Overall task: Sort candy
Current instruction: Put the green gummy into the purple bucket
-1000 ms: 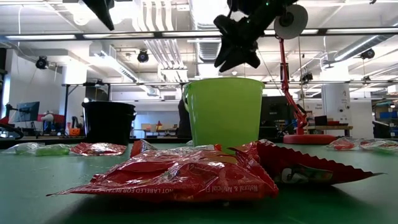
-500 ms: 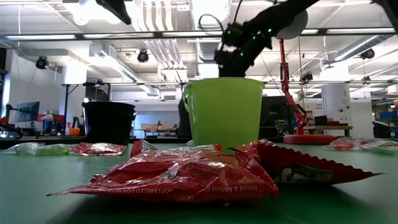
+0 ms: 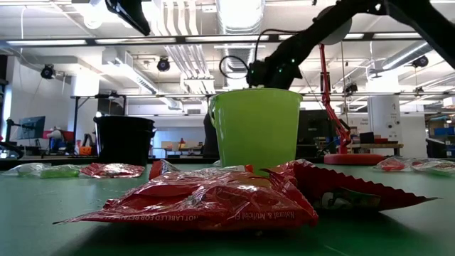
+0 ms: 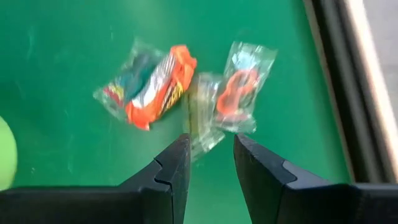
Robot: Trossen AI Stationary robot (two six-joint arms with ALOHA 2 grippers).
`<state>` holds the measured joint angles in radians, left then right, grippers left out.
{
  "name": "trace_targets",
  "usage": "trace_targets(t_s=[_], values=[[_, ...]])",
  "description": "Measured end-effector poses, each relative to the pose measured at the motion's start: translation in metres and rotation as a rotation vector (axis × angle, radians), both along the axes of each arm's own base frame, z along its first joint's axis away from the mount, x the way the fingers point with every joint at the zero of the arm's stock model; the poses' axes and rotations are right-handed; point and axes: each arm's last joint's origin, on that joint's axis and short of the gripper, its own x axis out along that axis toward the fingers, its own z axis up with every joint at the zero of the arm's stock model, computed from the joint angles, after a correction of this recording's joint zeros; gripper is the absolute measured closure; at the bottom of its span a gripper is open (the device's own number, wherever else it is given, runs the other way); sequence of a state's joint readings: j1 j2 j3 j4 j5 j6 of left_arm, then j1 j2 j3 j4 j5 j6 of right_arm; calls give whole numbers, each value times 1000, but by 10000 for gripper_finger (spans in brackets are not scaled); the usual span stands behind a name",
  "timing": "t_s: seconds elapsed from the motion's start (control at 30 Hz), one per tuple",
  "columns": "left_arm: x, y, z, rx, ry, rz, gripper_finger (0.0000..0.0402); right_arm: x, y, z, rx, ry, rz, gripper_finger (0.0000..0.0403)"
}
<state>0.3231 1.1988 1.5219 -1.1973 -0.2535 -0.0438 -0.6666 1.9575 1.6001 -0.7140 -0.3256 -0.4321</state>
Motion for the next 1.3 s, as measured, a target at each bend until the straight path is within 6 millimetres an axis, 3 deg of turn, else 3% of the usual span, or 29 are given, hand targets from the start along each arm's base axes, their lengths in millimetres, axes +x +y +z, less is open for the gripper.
trace_targets(t_s=[0.67, 1.3], values=[[25, 10, -13, 1, 43, -10, 326, 8, -5, -28, 9, 11, 59, 287], [21, 9, -12, -9, 48, -2, 326, 13, -5, -49, 109, 14, 36, 287]])
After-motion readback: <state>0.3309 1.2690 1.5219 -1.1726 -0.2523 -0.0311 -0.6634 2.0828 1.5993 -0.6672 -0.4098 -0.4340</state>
